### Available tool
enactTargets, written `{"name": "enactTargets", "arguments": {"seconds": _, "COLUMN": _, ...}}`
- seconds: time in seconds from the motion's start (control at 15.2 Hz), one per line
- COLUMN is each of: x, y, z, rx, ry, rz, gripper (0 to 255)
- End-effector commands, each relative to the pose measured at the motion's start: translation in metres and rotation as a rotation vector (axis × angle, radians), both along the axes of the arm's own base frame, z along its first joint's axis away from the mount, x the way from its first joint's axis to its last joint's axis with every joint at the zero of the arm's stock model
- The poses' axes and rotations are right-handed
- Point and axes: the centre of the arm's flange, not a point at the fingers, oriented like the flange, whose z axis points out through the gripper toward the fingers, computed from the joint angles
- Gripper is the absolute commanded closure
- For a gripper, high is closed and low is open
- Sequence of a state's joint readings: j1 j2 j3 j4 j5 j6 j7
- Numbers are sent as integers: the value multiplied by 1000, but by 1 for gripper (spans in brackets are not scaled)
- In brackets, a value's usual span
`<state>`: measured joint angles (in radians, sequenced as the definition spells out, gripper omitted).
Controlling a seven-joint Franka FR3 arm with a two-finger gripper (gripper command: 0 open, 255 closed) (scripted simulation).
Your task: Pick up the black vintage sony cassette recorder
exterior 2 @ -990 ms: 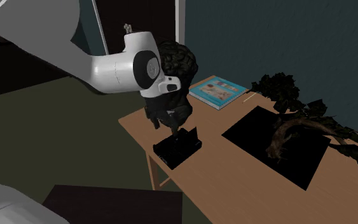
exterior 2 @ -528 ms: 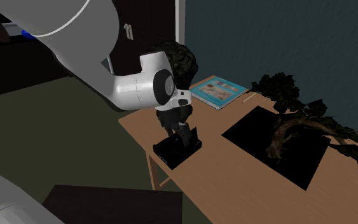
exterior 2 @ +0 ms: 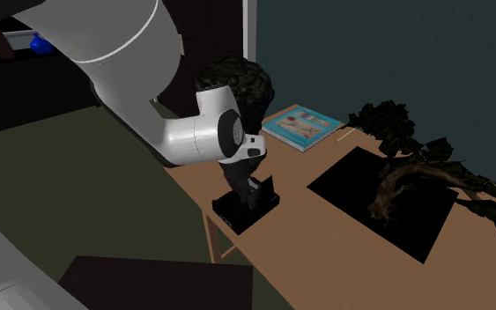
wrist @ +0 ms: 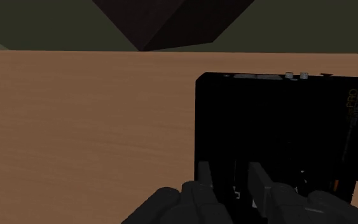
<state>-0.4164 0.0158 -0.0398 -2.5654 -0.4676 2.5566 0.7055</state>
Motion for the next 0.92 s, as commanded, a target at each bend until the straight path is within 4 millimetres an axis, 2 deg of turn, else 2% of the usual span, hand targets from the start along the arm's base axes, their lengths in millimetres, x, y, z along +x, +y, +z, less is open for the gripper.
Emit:
{"name": "enactTargets", "arguments": {"seconds": 0.0, "x": 0, "y": 0, "z": 0, "rx": 0, "ry": 0, "rz": 0, "gripper": 255}}
{"name": "enactTargets", "arguments": {"seconds": 0.46, "x": 0, "y": 0, "z": -1, "rx": 0, "ry": 0, "rz": 0, "gripper": 255}}
{"name": "enactTargets", "arguments": {"seconds": 0.86, "x": 0, "y": 0, "z": 31, "rx": 0, "ry": 0, "rz": 0, "gripper": 255}}
